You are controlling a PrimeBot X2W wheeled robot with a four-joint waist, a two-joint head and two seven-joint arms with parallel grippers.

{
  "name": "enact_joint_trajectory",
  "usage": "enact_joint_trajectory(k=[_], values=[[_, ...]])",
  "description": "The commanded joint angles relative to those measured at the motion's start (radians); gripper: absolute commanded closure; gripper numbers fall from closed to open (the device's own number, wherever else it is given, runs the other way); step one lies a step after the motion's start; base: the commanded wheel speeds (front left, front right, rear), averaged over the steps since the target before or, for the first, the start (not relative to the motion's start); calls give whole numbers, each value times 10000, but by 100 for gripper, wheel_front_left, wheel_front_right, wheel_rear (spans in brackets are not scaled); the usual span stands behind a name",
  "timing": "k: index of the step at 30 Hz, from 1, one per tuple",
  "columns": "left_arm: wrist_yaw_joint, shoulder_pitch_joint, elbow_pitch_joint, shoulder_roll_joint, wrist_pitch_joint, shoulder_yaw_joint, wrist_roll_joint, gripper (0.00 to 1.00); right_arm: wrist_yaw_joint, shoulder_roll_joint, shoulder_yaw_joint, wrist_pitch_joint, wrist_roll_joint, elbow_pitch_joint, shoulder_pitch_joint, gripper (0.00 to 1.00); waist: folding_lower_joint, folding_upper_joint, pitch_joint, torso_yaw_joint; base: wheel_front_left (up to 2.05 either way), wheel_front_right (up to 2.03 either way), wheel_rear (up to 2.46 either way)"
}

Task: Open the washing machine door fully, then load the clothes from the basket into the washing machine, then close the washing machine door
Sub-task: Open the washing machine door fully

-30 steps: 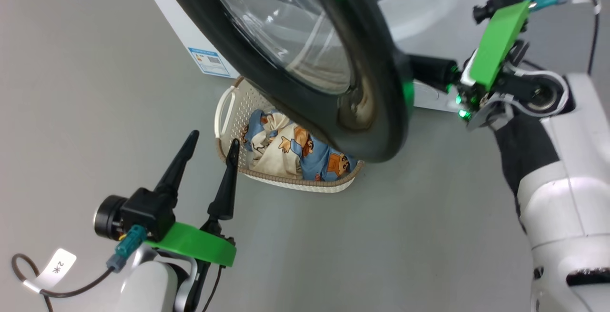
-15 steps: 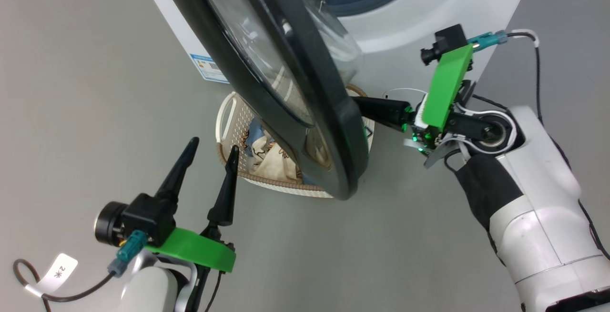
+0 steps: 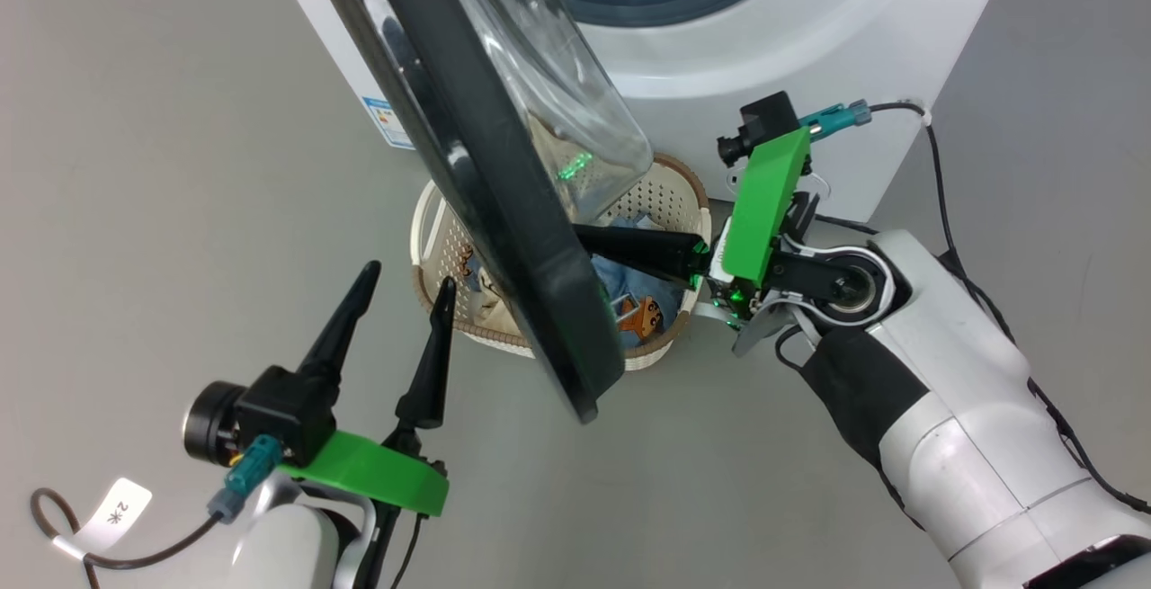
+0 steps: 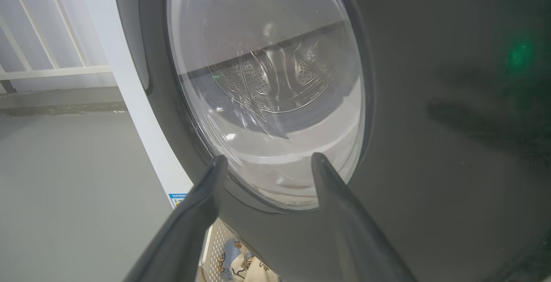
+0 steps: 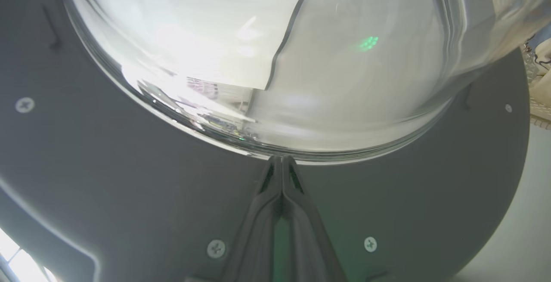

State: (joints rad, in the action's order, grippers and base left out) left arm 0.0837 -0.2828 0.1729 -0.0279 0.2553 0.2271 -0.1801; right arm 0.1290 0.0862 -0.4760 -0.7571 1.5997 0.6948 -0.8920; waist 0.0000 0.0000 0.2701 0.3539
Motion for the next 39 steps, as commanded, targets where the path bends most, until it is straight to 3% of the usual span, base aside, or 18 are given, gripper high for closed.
enact_joint_trajectory(k=[1, 16, 24, 29, 30, 31, 32, 33, 39], values=[[-44, -97, -219, -223, 65, -291, -5, 0, 17, -360, -299, 97, 193, -183, -241, 100, 0, 0, 2, -3, 0, 0, 0], [-40, 27, -140, -223, 65, -566, 130, 0, 17, -242, -990, 908, 1070, 79, -536, 100, 0, 0, -255, -337, 0, 0, 0], [87, 259, -61, -223, 65, -1028, 426, 0, 17, 549, -867, 1692, 1453, -823, 68, 100, 0, 0, -672, -703, 0, 0, 0], [159, 488, -91, -234, 65, -1414, 593, 0, 17, 1217, -679, 2771, 1581, -1561, 684, 99, 0, 0, -974, -1076, 0, 0, 0], [173, 540, -109, -248, 65, -1490, 625, 0, 17, 1366, -667, 3058, 1515, -1686, 783, 65, 0, 0, -1029, -1163, 0, 0, 0], [188, 596, -125, -265, 65, -1559, 656, 0, 17, 1509, -672, 3338, 1427, -1815, 889, 52, 0, 0, -1088, -1253, 0, 0, 0], [206, 652, -138, -291, 65, -1610, 695, 0, 17, 1639, -651, 3648, 1344, -1950, 1003, 6, 0, 0, -1149, -1341, 0, 0, 0], [221, 708, -145, -311, 65, -1665, 723, 0, 17, 1784, -666, 3921, 1227, -2078, 1123, 0, 0, 0, -1216, -1427, 0, 0, 0], [274, 1032, -197, -364, 65, -2077, 755, 0, 17, 2599, -727, 5542, 288, -2748, 1903, 0, 0, 0, -1567, -1966, 0, 0, 0]])
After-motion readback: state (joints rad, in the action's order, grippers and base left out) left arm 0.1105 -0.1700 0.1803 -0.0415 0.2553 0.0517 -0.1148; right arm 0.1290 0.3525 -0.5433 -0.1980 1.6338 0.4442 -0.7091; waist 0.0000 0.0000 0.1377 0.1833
